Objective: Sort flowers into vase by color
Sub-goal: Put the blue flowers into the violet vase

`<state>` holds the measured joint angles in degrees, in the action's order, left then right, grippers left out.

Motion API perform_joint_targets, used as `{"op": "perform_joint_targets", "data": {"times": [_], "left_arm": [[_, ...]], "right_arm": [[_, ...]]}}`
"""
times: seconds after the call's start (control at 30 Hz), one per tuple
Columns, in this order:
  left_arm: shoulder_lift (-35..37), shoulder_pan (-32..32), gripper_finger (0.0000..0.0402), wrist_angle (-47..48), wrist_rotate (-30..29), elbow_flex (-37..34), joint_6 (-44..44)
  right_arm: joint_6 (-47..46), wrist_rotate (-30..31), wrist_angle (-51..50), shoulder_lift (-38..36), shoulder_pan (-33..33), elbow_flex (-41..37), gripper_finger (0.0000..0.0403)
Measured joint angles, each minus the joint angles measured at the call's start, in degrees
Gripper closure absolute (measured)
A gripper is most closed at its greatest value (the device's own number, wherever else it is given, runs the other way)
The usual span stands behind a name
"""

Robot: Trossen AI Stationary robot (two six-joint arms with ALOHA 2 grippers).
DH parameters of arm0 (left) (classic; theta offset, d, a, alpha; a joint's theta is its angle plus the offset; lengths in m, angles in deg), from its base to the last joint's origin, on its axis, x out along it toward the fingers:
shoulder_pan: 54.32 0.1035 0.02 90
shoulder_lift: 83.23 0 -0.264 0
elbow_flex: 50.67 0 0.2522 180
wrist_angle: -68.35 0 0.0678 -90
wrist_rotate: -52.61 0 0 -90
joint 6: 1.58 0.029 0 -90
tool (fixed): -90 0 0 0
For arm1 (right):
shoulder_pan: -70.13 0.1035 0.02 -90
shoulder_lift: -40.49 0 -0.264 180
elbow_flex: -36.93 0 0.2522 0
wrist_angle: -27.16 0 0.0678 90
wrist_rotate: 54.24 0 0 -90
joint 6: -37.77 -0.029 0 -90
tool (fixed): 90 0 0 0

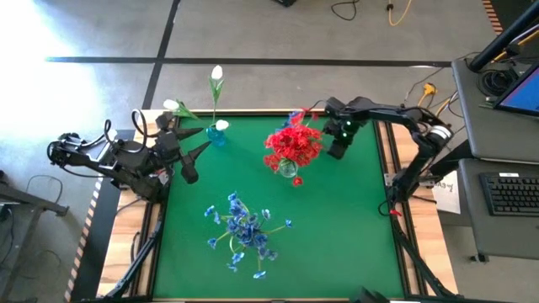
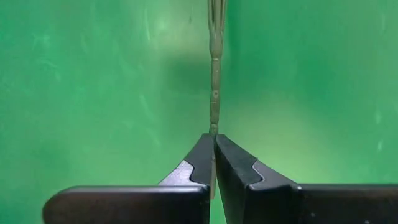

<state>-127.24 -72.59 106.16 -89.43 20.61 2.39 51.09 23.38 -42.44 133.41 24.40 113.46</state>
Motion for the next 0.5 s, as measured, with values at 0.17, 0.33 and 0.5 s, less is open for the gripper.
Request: {"op": "perform_joint_targets", "data": {"times": [0.17, 0.33, 0.5], "left_arm": [[0.0, 0.0, 0.0217, 0.0, 0.0, 0.0, 0.0], [0.0, 0.0, 0.0217, 0.0, 0.1, 0.0, 0.0], [0.0, 0.0, 0.0217, 0.0, 0.1, 0.0, 0.0]], "right_arm": [[-5.1, -0.2, 0.2, -6.4, 0.0, -4.4, 0.0385], [-8.0, -2.6, 0.4, -12.9, 0.0, -7.1, 0.0339], [-8.8, -2.7, 10.4, -18.3, 0.0, -9.5, 0.0274]]}}
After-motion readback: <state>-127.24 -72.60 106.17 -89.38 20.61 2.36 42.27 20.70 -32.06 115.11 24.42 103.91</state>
